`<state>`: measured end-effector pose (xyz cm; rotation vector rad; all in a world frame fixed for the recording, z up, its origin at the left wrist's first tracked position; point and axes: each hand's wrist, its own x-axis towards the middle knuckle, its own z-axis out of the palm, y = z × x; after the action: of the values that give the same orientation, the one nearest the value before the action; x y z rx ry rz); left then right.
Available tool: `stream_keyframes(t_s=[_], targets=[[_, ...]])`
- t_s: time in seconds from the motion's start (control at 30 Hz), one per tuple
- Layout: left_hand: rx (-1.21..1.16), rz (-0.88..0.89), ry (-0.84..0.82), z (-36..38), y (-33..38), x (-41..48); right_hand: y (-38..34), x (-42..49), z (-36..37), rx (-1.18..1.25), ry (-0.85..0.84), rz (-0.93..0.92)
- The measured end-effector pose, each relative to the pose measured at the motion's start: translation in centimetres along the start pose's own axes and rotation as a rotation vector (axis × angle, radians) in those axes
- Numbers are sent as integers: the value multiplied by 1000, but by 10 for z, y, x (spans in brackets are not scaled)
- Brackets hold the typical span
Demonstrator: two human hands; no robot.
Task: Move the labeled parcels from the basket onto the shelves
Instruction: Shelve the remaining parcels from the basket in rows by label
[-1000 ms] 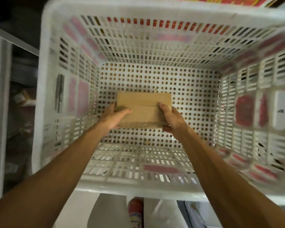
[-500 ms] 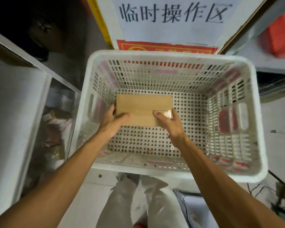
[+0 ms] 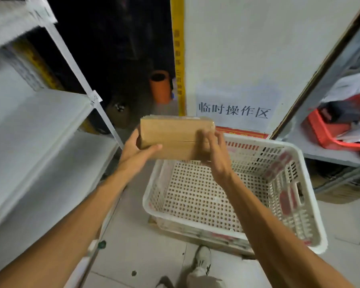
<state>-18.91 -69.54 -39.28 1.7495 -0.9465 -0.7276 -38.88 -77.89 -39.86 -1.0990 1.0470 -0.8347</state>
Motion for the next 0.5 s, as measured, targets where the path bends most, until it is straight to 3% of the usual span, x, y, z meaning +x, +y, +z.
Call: stream_keyframes(t_s=[0.33,0.5], targets=[[-13,304,92,-126,96,-41,-103,-38,79,148,-170,-89],[-283,336,143,-167,127,-63,-131,-54,115,179,-214,-133]])
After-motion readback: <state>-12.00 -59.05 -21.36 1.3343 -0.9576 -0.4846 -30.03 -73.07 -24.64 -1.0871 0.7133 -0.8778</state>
